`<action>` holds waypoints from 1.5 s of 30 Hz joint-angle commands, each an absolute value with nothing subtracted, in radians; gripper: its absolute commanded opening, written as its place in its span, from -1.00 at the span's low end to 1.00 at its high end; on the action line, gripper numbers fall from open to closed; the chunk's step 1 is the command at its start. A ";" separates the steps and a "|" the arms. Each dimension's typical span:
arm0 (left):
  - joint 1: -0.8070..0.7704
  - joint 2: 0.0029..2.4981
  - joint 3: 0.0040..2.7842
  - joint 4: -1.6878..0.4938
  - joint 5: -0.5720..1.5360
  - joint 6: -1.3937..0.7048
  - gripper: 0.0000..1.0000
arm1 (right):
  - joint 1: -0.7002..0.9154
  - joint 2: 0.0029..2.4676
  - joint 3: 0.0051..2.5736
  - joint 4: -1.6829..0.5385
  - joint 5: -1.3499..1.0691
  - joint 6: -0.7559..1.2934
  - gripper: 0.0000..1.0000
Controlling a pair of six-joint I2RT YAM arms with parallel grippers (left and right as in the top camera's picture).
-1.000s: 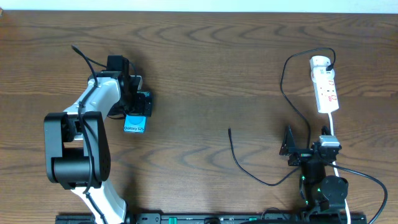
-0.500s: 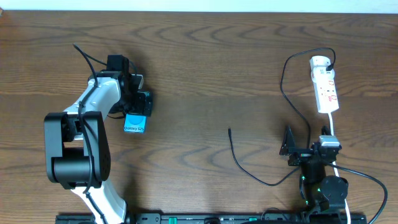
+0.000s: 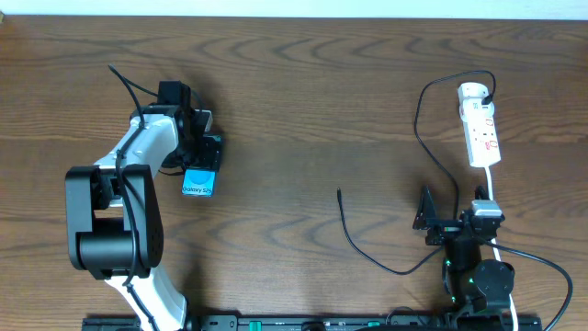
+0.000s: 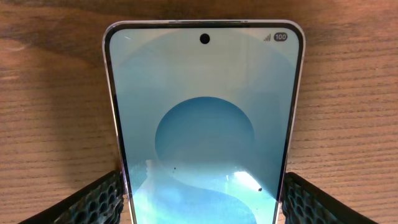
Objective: Plug charger to phone and switch on socket
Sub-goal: 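Lower the left gripper and close it on the phone's bottom edge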
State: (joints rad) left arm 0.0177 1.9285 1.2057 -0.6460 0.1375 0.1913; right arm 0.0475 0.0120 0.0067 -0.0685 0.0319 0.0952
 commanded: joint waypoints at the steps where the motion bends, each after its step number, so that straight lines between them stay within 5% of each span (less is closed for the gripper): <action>1: 0.020 1.950 1.195 -0.646 0.147 0.201 0.61 | 0.056 0.007 0.006 -0.072 0.031 0.089 0.98; 45: 0.020 1.950 1.195 -0.653 0.147 0.201 -0.26 | 0.056 0.007 0.006 -0.072 0.031 0.089 0.99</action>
